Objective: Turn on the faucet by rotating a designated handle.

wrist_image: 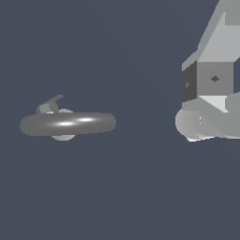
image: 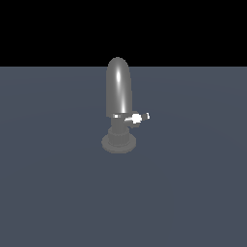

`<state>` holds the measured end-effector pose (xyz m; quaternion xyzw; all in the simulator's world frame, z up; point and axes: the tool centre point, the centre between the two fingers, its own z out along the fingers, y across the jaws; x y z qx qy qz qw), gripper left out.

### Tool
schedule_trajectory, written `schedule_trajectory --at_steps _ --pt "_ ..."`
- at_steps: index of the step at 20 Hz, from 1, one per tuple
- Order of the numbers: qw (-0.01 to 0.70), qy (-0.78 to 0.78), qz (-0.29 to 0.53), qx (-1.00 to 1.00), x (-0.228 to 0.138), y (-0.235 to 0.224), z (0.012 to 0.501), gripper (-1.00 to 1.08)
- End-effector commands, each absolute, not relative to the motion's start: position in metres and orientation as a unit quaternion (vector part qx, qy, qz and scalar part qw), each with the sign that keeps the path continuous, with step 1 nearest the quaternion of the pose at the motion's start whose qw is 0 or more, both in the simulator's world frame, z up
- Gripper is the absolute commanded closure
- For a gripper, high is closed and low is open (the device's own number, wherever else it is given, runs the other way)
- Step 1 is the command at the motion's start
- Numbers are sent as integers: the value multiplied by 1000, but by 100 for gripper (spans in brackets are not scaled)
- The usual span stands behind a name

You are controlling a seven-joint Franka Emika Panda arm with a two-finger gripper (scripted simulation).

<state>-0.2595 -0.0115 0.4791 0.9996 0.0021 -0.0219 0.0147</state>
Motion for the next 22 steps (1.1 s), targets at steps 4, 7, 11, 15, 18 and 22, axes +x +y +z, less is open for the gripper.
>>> schedule_trajectory --at_steps 4,7,11,15,18,22 --pt "14 1 -24 1000 -258 -11 479 108" --pt "12 -4 -29 1000 -255 -10 479 108" --pt "7 -15 -42 999 -248 -8 479 108" --pt "0 -31 -61 998 -237 -5 478 108" --pt "-8 -47 -79 996 -226 -2 477 108" --pt "-20 -74 -110 991 -209 1 474 108"
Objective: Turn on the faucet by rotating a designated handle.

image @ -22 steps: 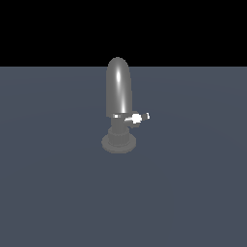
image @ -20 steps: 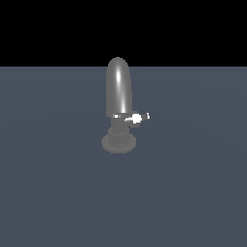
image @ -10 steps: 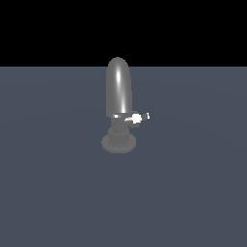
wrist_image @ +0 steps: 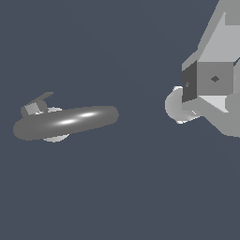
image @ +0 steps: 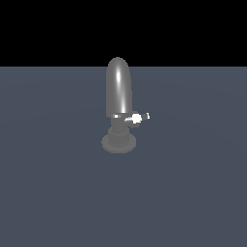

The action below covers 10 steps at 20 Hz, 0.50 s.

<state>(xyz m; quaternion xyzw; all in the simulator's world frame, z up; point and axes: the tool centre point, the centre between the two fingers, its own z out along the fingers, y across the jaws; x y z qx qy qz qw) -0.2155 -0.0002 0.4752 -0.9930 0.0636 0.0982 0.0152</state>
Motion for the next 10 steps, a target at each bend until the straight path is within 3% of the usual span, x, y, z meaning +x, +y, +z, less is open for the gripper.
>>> schedule_trajectory --at_steps 1,10 --pt "23 81 118 -989 -204 2 473 108" --pt "52 146 194 -969 -160 6 461 108"
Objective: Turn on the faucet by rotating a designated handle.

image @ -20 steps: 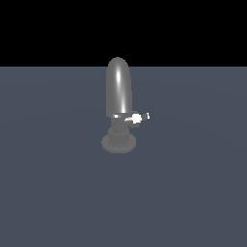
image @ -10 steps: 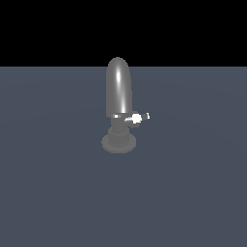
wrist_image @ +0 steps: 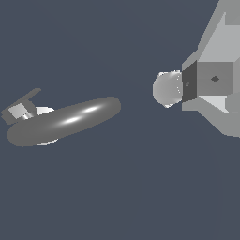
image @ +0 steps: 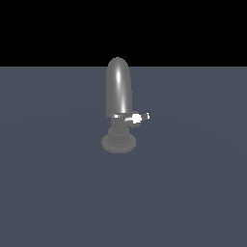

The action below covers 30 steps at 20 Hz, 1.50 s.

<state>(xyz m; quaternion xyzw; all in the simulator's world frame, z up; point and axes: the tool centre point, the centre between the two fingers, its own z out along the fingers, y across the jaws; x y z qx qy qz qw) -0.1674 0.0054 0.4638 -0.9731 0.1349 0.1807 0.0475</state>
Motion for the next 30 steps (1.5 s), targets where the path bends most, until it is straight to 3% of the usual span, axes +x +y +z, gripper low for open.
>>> schedule_trajectory --at_steps 1,30 --pt "56 154 202 -966 -155 6 460 108" --pt "158 373 453 -794 -25 -20 363 108"
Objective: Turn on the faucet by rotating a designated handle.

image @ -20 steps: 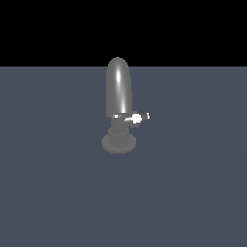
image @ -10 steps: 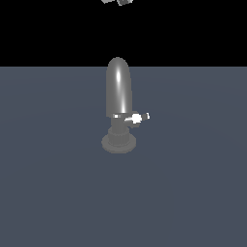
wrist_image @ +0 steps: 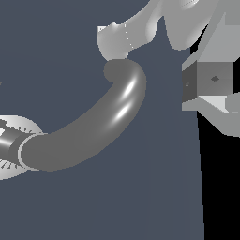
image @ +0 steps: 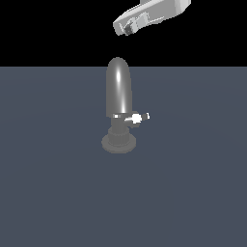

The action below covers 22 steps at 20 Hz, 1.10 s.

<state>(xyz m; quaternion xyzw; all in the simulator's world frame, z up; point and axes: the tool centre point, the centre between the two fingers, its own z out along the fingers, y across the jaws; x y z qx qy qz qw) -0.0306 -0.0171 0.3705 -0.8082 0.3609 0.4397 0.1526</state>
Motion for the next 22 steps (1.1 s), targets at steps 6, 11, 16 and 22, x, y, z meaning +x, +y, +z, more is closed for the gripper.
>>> schedule_trajectory --at_steps 6,11,16,22 --pt "181 419 506 -732 -5 -31 329 108" --pt "198 453 544 -678 6 -41 300 108" --pt "214 484 578 -621 13 -49 271 108" --pt "231 519 614 -547 15 -59 234 108"
